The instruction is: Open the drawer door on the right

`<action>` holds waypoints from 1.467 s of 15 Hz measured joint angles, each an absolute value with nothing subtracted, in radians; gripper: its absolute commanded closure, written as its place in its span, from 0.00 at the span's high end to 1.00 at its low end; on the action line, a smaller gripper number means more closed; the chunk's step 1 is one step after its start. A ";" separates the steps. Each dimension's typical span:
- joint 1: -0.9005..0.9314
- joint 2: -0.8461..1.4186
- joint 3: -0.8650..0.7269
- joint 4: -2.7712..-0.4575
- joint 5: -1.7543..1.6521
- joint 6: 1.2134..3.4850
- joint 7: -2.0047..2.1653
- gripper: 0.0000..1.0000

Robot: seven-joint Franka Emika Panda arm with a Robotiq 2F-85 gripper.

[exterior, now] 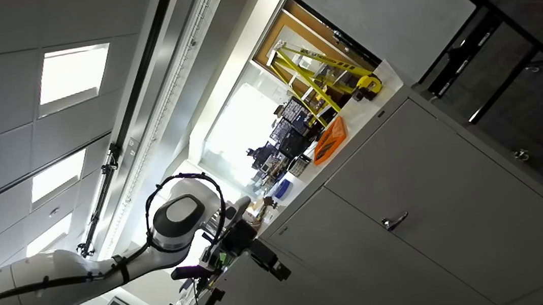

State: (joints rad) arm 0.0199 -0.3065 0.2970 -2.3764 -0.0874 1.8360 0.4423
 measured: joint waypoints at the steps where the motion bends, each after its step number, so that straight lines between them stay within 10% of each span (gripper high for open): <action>1: 0.025 -0.304 0.290 -2.376 -0.087 1.841 0.442 1.00; 22: -0.017 0.237 0.083 -2.251 0.592 2.411 -0.286 1.00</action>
